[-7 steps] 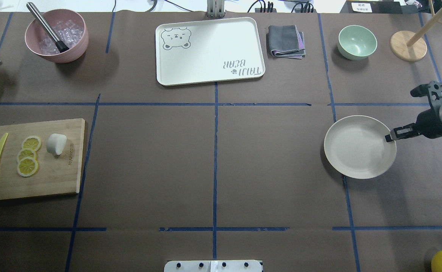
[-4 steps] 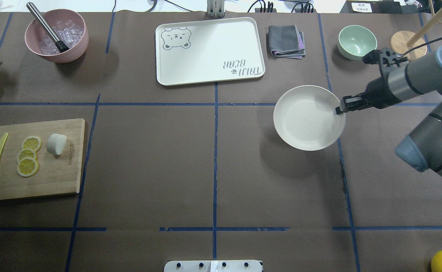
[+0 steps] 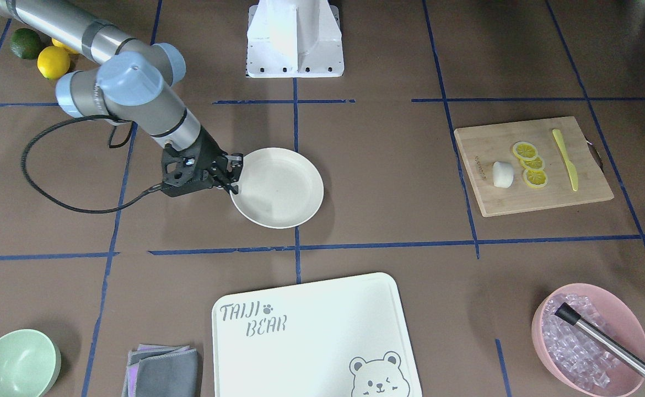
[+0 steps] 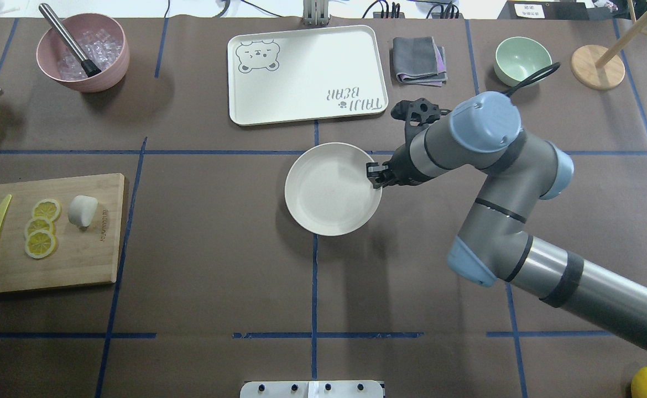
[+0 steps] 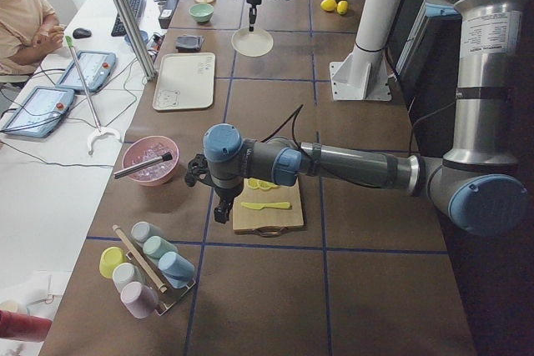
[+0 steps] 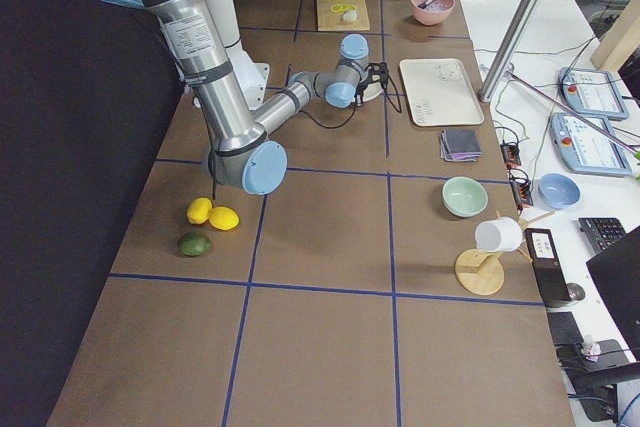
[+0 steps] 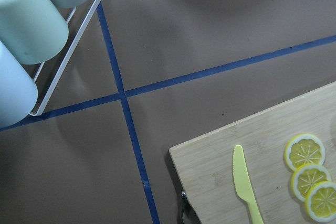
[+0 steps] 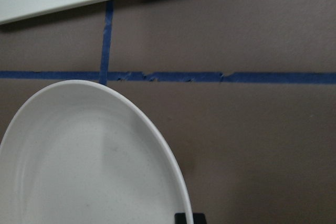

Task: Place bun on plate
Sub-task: 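Slide the white plate with the right gripper toward the table center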

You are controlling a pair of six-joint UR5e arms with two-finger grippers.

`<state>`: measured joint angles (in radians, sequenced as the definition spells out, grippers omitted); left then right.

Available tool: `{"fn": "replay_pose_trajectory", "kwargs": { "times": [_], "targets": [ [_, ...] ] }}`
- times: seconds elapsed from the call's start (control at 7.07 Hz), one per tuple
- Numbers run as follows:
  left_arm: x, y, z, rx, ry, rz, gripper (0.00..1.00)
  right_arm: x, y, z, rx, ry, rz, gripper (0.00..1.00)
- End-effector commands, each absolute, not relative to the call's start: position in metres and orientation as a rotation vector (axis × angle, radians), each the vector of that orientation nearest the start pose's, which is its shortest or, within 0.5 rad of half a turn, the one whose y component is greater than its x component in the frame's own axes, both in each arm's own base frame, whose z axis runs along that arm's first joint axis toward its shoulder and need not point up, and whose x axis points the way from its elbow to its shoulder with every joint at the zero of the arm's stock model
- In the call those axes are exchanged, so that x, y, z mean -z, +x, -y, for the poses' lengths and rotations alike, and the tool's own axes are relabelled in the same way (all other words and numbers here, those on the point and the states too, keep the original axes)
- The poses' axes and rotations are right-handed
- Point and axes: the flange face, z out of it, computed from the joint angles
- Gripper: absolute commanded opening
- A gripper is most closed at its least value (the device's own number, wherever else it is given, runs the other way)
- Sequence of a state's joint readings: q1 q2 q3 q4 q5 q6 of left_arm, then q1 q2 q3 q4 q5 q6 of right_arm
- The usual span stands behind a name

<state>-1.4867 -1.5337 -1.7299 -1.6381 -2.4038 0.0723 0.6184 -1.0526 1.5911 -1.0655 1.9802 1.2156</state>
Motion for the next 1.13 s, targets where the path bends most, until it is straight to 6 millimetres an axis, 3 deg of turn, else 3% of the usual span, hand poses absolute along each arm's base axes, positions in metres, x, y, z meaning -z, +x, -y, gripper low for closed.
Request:
{"fn": "replay_pose_trajectory", "kwargs": {
  "times": [0.0, 0.14, 0.28, 0.42, 0.57, 0.71, 0.85, 0.99],
  "targets": [
    [-0.587, -0.018, 0.487, -0.226, 0.173, -0.835, 1.0, -0.289, -0.54, 0.441, -0.04, 0.157, 1.049, 0.01],
    [-0.587, -0.018, 0.487, -0.227, 0.172, -0.835, 1.0, -0.291, -0.545, 0.437, -0.034, 0.15, 1.046, 0.03],
    [-0.587, -0.017, 0.488, -0.228, 0.172, -0.835, 1.0, -0.291, -0.546, 0.436, -0.032, 0.149, 1.046, 0.16],
    [-0.587, -0.017, 0.488, -0.228, 0.172, -0.835, 1.0, -0.29, -0.546, 0.435, -0.031, 0.148, 1.046, 0.47],
    [-0.582, -0.016, 0.493, -0.231, 0.18, -0.835, 1.0, -0.275, -0.548, 0.437, -0.037, 0.146, 1.057, 0.98],
    [-0.576, -0.012, 0.497, -0.241, 0.185, -0.838, 1.0, -0.274, -0.54, 0.449, -0.061, 0.141, 1.041, 0.99],
    [-0.568, -0.009, 0.501, -0.187, 0.172, -0.849, 1.0, -0.287, -0.514, 0.477, -0.094, 0.126, 0.995, 0.99],
    [-0.56, -0.004, 0.503, -0.19, 0.174, -0.849, 1.0, -0.299, -0.471, 0.515, -0.072, 0.099, 0.956, 1.0]
  ]
}}
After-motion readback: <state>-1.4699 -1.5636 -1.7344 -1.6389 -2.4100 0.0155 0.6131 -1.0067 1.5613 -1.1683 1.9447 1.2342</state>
